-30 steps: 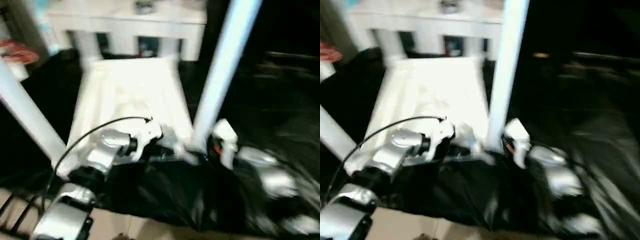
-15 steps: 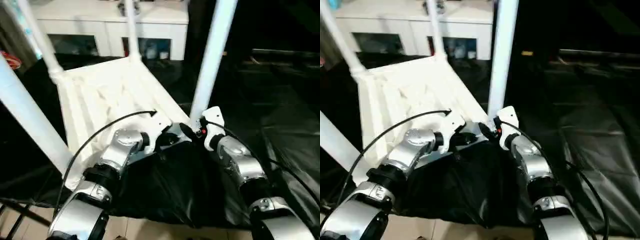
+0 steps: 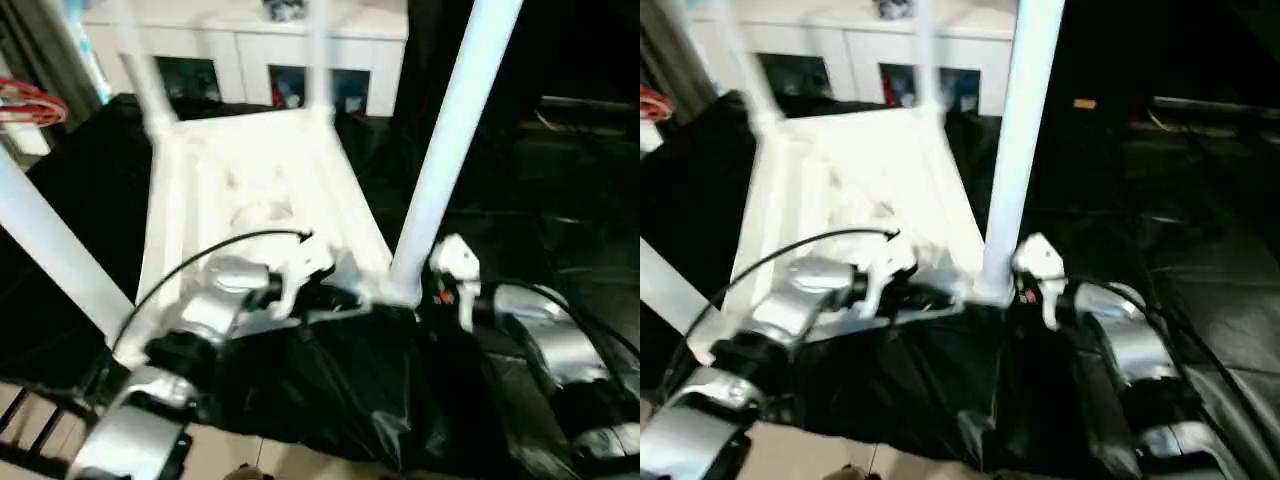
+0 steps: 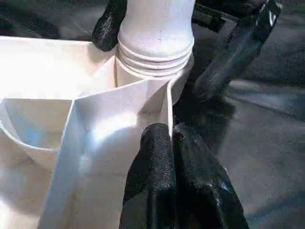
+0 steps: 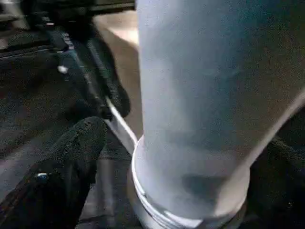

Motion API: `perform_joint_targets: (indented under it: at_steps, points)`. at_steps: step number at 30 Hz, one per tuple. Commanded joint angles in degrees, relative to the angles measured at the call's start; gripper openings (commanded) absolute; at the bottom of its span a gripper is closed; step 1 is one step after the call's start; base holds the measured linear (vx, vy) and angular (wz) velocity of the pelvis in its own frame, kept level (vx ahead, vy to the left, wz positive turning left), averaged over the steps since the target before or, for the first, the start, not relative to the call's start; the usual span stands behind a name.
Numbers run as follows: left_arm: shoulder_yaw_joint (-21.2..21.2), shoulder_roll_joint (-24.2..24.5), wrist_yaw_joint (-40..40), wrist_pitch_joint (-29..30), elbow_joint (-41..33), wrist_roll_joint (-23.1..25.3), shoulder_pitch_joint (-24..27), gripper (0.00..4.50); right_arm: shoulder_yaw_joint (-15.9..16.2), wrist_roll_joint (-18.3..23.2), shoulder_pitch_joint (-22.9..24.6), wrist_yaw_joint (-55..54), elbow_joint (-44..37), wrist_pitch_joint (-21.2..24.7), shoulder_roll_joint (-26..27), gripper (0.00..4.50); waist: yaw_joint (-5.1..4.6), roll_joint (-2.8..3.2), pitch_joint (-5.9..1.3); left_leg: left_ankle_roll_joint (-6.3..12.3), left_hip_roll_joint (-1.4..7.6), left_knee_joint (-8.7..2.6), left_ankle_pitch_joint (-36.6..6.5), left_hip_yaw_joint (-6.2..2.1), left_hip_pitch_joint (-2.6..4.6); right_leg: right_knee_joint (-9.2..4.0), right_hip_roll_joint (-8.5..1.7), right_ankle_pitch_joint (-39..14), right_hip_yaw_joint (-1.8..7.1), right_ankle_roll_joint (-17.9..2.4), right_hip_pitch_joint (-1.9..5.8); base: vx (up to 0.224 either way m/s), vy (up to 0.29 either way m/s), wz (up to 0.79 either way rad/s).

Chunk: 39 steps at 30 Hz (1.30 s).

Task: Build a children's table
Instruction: Rotate leg to tighten

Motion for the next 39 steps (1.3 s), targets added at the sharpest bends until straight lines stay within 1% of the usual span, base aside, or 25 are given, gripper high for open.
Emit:
perform_joint_targets:
  at_steps: [1,2,4,5,8,9,10,12,16,18,20,21,24,25,26,27,28,29,31,32,35,36,37,38,39]
  points:
    - [-0.2,-0.7,-3.3,-1.7,-4.2,-3.0,-1.3,0.0,3.5,0.3,1.0,3.9,-1.5,1.5,-0.1,4.42,0.06,-0.79,-3.87,5.47,1.46,-3.65,-10.6,-0.32,0.71,-3.41,-2.49,-9.9,1.94,-14.7,3.3,0.0,0.0,0.0]
    - [-0.4,0.1,-5.1,-1.6,-4.2,-2.8,-1.3,0.0,3.9,0.1,1.3,5.4,-2.1,1.8,-0.9,4.42,0.06,-0.67,-3.84,5.11,1.48,-3.68,-11.1,-0.32,0.85,-3.52,-2.47,-10.4,1.95,-14.6,3.18,0.0,0.0,0.0]
    - [-0.7,0.8,-6.5,-1.5,-4.1,-2.9,-1.4,0.0,4.3,0.1,1.6,6.2,-2.7,2.0,-1.6,4.42,0.11,-0.71,-3.81,4.84,1.49,-3.71,-11.2,-0.3,0.87,-3.54,-2.48,-10.6,2.0,-14.5,3.2,0.0,0.0,0.0]
    - [-1.1,1.6,-8.1,-1.4,-4.1,-3.0,-1.4,0.0,4.7,0.0,1.9,7.2,-3.5,2.6,-2.4,4.15,0.12,-0.56,-3.87,4.7,1.5,-3.69,-10.8,-0.32,0.85,-3.44,-2.54,-10.1,2.03,-14.6,3.21,0.0,0.0,0.0]
    - [-1.2,2.0,-8.9,-1.3,-4.2,-3.1,-1.3,0.0,4.8,0.1,2.0,7.8,-3.9,2.9,-2.7,4.06,0.33,-0.7,-3.97,4.8,1.46,-3.59,-9.7,-0.3,0.78,-3.23,-2.53,-8.6,2.03,-14.9,3.29,0.0,0.0,0.0]
    - [-1.5,2.7,-10.4,-1.2,-4.2,-3.3,-1.3,0.0,4.9,0.4,2.5,8.6,-4.9,3.9,-3.1,4.01,0.38,-0.79,-4.01,4.84,1.45,-3.56,-9.5,-0.3,0.76,-3.17,-2.56,-8.2,2.03,-14.9,3.34,0.0,0.0,0.0]
    - [-1.7,2.9,-11.0,-1.0,-4.2,-3.4,-1.3,0.0,5.0,0.7,2.7,8.8,-5.5,4.4,-3.2,3.8,0.57,-0.79,-4.06,5.07,1.45,-3.54,-8.8,-0.34,0.73,-3.04,-2.55,-7.5,2.01,-15.0,3.42,0.0,0.0,0.0]
    - [-1.9,3.2,-11.5,-0.8,-4.3,-3.5,-1.2,0.0,5.2,0.9,2.9,8.9,-6.2,5.0,-3.1,3.63,0.62,-0.72,-4.05,5.33,1.49,-3.52,-8.5,-0.33,0.73,-2.99,-2.57,-6.9,2.01,-15.2,3.32,0.0,0.0,0.0]
    - [-1.7,2.7,-10.8,-0.8,-4.5,-3.2,-0.8,0.0,5.5,1.4,3.3,8.6,-6.1,5.6,-1.8,3.34,0.75,-0.7,-3.95,4.52,1.48,-3.62,-9.8,-0.32,0.83,-3.24,-2.64,-9.0,2.0,-14.8,3.26,0.0,0.0,0.0]
    - [-1.6,2.3,-9.8,-1.1,-4.5,-3.1,-0.7,0.0,5.4,1.5,3.4,8.2,-5.7,5.7,-1.3,3.22,0.81,-0.77,-4.02,4.24,1.47,-3.62,-9.4,-0.37,0.76,-3.17,-2.65,-9.0,2.0,-14.6,3.34,0.0,0.0,0.0]
    - [-1.0,1.1,-6.4,-1.4,-3.6,-2.7,-1.0,0.0,4.1,1.8,3.0,5.7,-4.1,4.8,0.6,3.02,0.9,-0.73,-4.06,4.17,1.53,-3.56,-9.1,-0.32,0.88,-3.14,-2.68,-8.4,2.04,-14.8,3.16,0.0,0.0,0.0]
    - [-0.9,0.9,-5.9,-1.5,-3.5,-2.7,-1.1,0.0,3.9,1.9,2.9,5.3,-3.9,4.7,0.9,3.02,0.92,-0.73,-4.1,4.09,1.5,-3.52,-9.2,-0.3,0.85,-3.1,-2.72,-8.3,2.05,-14.9,3.18,0.0,0.0,0.0]
    - [-0.3,-1.1,-0.1,-1.5,-1.9,-1.6,-2.0,0.0,1.7,0.9,1.3,-2.6,-0.2,3.1,4.5,2.74,0.61,-0.82,-3.9,3.24,1.35,-3.73,-10.3,-0.43,0.73,-3.43,-2.79,-10.8,1.98,-14.1,3.31,0.0,0.0,0.0]
    - [-0.1,-1.3,0.6,-1.5,-1.7,-1.5,-2.1,0.0,1.4,0.6,1.1,-3.9,0.4,2.8,5.1,2.74,0.3,-0.85,-3.79,2.64,1.27,-3.84,-11.3,-0.44,0.81,-3.71,-2.8,-12.8,1.98,-13.5,3.23,0.0,0.0,0.0]
    - [0.3,-2.6,3.7,-1.3,-0.9,-0.9,-2.6,0.0,0.4,-0.1,-0.2,-8.4,2.8,2.1,7.0,2.72,-0.05,-0.86,-3.7,2.0,1.14,-3.96,-12.3,-0.5,0.86,-3.97,-2.84,-15.1,1.94,-12.8,3.23,0.0,0.0,0.0]
    - [0.6,-3.7,6.4,-1.2,-0.3,-0.5,-3.0,0.0,-0.3,-0.8,-1.2,-12.2,4.7,1.6,8.7,2.71,-0.34,-0.91,-3.68,1.64,1.07,-3.99,-12.5,-0.54,0.81,-4.07,-2.81,-16.0,1.92,-12.5,3.23,0.0,0.0,0.0]
    - [0.7,-4.2,7.5,-1.0,-0.1,-0.3,-3.1,0.0,-0.5,-1.1,-1.5,-13.6,5.5,1.6,9.4,2.69,-0.87,-0.92,-3.53,1.04,0.94,-4.18,-13.4,-0.74,0.67,-4.4,-2.83,-18.8,1.78,-11.5,3.42,0.0,0.0,0.0]
    - [1.0,-5.4,10.0,-0.8,0.5,0.1,-3.5,0.0,-0.6,-1.8,-2.2,-16.1,7.0,1.0,10.7,2.67,-1.17,-1.04,-3.55,0.95,0.84,-4.14,-13.6,-0.69,0.74,-4.65,-2.73,-20.0,1.81,-10.7,3.32,0.0,0.0,0.0]
    - [1.3,-6.9,13.8,-0.3,1.3,0.7,-4.0,0.0,-0.9,-2.8,-3.2,-19.5,9.3,0.5,12.6,2.67,-1.72,-0.91,-3.51,0.85,0.88,-4.08,-14.3,-0.69,0.87,-4.75,-2.73,-20.8,1.86,-10.6,3.06,0.0,0.0,0.0]
    - [1.4,-7.4,15.4,-0.2,1.6,1.0,-4.2,0.0,-1.0,-3.2,-3.6,-21.0,10.2,0.5,13.3,2.67,-1.89,-0.92,-3.56,1.06,0.84,-4.1,-14.3,-0.73,0.87,-4.82,-2.67,-20.8,1.81,-10.6,3.11,0.0,0.0,0.0]
    - [1.6,-9.5,20.9,0.6,2.7,2.0,-5.0,0.0,-1.8,-4.5,-5.4,-27.6,13.9,0.4,16.3,2.66,-2.14,-0.84,-3.49,1.3,0.82,-4.17,-14.1,-0.72,0.74,-4.81,-2.53,-20.0,1.81,-10.9,3.07,0.0,0.0,0.0]
    - [1.7,-10.4,23.1,0.7,3.2,2.4,-5.3,0.0,-2.2,-4.9,-6.4,-30.3,15.7,0.2,17.7,2.66,-2.09,-0.74,-3.59,1.2,0.81,-4.13,-14.0,-0.75,0.84,-4.77,-2.59,-19.9,1.77,-10.9,3.12,0.0,0.0,0.0]
    - [1.7,-10.4,23.1,0.7,3.2,2.4,-5.3,0.0,-2.2,-4.9,-6.4,-30.3,15.7,0.2,17.7,2.66,-2.37,-0.74,-3.53,1.02,0.8,-4.19,-14.5,-0.77,0.82,-4.82,-2.57,-20.1,1.76,-11.0,3.07,0.0,0.0,0.0]
    - [1.9,-11.0,24.6,0.5,3.8,2.9,-5.7,0.0,-2.4,-5.5,-7.3,-32.3,17.4,-1.0,19.0,2.66,-2.31,-0.72,-3.59,1.26,0.82,-4.14,-14.6,-0.72,0.92,-4.9,-2.59,-19.8,1.79,-11.0,3.03,0.0,0.0,0.0]
    - [1.9,-11.1,24.8,0.3,3.9,3.0,-5.7,0.0,-2.4,-5.7,-7.6,-32.6,17.8,-1.5,19.3,2.66,-2.4,-0.69,-3.6,1.28,0.82,-4.13,-14.6,-0.75,0.82,-4.82,-2.66,-19.6,1.81,-11.1,3.04,0.0,0.0,0.0]
